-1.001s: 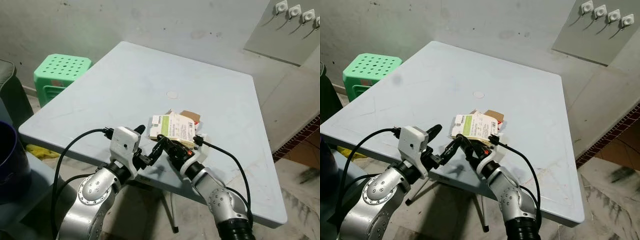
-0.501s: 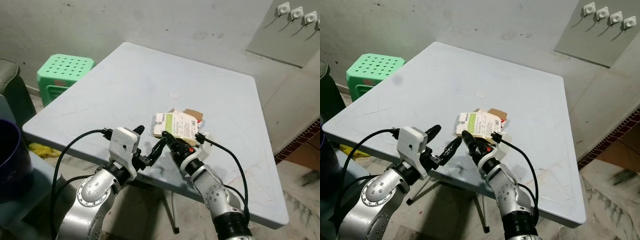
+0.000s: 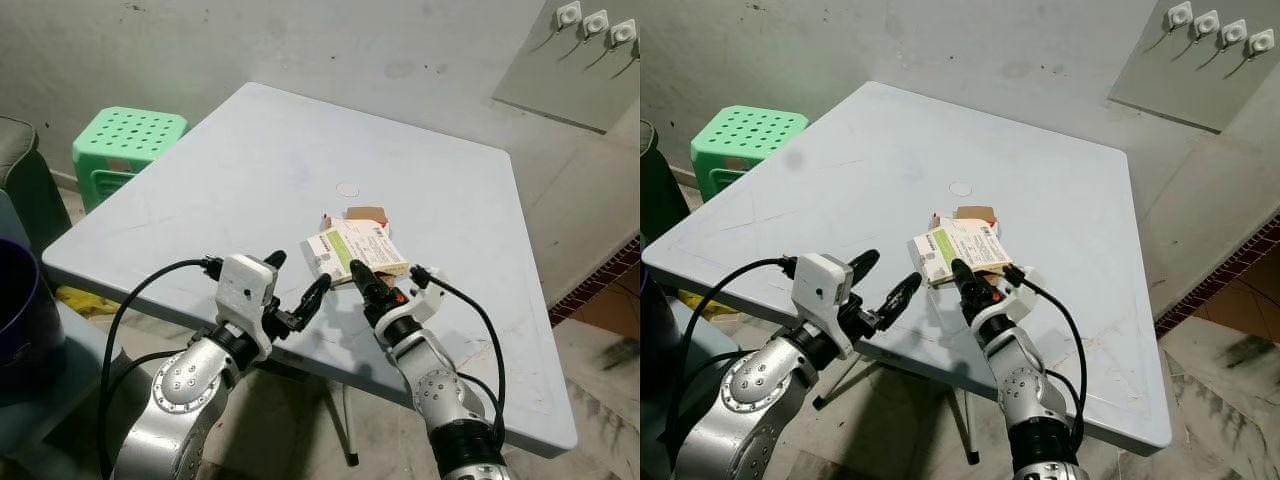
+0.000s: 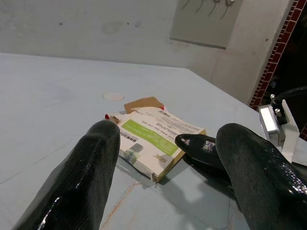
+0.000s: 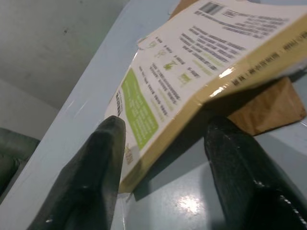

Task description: Picking trash to rubbish bin

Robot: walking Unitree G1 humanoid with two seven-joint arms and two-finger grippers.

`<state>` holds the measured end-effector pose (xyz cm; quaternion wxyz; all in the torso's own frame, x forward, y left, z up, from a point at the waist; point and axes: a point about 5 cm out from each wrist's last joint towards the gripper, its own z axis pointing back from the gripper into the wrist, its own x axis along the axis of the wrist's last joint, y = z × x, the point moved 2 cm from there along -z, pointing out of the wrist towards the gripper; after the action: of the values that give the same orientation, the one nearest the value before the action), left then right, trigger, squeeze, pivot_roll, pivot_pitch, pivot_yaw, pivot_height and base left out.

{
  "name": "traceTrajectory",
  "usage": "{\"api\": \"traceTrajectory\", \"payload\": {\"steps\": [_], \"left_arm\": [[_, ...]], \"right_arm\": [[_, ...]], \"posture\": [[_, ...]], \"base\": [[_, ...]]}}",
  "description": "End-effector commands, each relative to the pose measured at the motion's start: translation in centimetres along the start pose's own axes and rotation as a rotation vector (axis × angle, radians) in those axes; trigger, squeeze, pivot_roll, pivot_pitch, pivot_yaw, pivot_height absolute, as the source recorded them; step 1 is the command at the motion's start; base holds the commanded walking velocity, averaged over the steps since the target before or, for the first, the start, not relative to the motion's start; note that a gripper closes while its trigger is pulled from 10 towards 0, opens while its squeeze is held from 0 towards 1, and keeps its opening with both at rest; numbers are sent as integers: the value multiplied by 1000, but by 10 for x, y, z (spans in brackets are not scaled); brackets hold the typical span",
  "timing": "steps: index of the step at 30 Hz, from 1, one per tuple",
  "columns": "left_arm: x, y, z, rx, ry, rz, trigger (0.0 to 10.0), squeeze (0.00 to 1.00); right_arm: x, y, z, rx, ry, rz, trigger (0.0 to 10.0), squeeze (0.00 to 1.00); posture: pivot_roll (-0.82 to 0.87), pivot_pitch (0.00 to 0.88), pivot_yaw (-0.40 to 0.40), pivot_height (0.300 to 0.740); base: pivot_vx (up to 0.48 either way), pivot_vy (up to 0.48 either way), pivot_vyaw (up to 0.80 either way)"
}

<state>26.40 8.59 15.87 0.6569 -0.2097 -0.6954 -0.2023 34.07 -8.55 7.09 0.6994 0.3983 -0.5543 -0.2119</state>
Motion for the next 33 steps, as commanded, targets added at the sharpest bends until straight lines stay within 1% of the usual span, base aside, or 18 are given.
{"api": "traceTrajectory", "payload": {"steps": [1,33], "left_arm": [[5,-5,-1,-19,-17,-1,10000,0],[5,-3,-1,-16,-17,2,10000,0]], "right_arm": [[-1,14,-8,33,-19,-32,0,0],[1,12,-9,34,-45,-29,0,0]], "posture": [[67,64,-162,740],[61,80,-159,740]], "base": [[0,0,0],[0,0,0]]}}
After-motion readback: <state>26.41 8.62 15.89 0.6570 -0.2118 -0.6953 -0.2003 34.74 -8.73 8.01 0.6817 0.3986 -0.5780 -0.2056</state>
